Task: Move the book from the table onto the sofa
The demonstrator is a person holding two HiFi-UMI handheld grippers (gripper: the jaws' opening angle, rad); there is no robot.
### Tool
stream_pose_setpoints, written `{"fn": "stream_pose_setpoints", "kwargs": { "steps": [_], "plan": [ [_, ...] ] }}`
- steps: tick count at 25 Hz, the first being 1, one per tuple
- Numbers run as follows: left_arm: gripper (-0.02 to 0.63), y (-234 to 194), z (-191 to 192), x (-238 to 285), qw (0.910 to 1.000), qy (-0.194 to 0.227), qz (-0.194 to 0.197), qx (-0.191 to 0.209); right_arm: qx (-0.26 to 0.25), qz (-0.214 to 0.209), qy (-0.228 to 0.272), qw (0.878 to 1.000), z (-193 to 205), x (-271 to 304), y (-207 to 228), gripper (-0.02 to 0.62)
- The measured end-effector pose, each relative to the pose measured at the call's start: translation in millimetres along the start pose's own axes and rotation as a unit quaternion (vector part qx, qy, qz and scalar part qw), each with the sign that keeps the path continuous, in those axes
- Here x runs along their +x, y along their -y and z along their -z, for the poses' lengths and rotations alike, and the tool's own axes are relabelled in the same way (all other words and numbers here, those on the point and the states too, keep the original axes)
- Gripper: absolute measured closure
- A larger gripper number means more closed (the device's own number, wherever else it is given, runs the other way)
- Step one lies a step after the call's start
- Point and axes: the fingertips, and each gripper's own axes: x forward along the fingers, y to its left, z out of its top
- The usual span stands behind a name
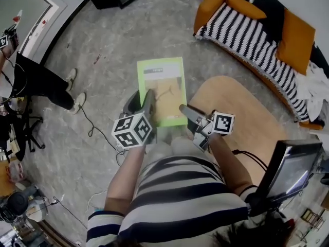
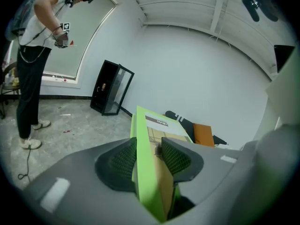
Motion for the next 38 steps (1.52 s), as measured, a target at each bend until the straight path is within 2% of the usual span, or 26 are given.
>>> {"fn": "stream_pose_setpoints", "kwargs": {
  "steps": [9,13,17,24,32,38],
  "plan": [
    [0.440,23.9,-18.9,57.9,0.9974,-0.032,0.060,0.025,0.004,0.021,0.073,0.997,-45.3,-4.0,9.0,0.446],
    [0.442,37.8,-35.7,101.8,0.9931,-0.061,0.095,0.032,0.012,0.046,0.116,0.992,-82.5,-2.3,13.9,0.446],
    [0.442,39.2,-54.5,141.5,0.9858,-0.088,0.135,0.047,0.019,0.069,0.161,0.984,-109.3,13.0,19.3,0.446],
    [0.443,29.2,-59.9,176.5,0.9763,-0.096,0.181,0.070,0.005,0.074,0.207,0.975,-122.7,33.1,39.2,0.446],
    [0.443,3.3,-104.0,229.6,0.9586,-0.138,0.234,0.084,0.020,0.106,0.259,0.960,-158.3,90.8,38.4,0.446],
    [0.445,30.4,-99.5,251.7,0.9482,-0.154,0.267,0.078,0.025,0.127,0.285,0.950,-177.7,72.6,40.5,0.446]
  ]
}}
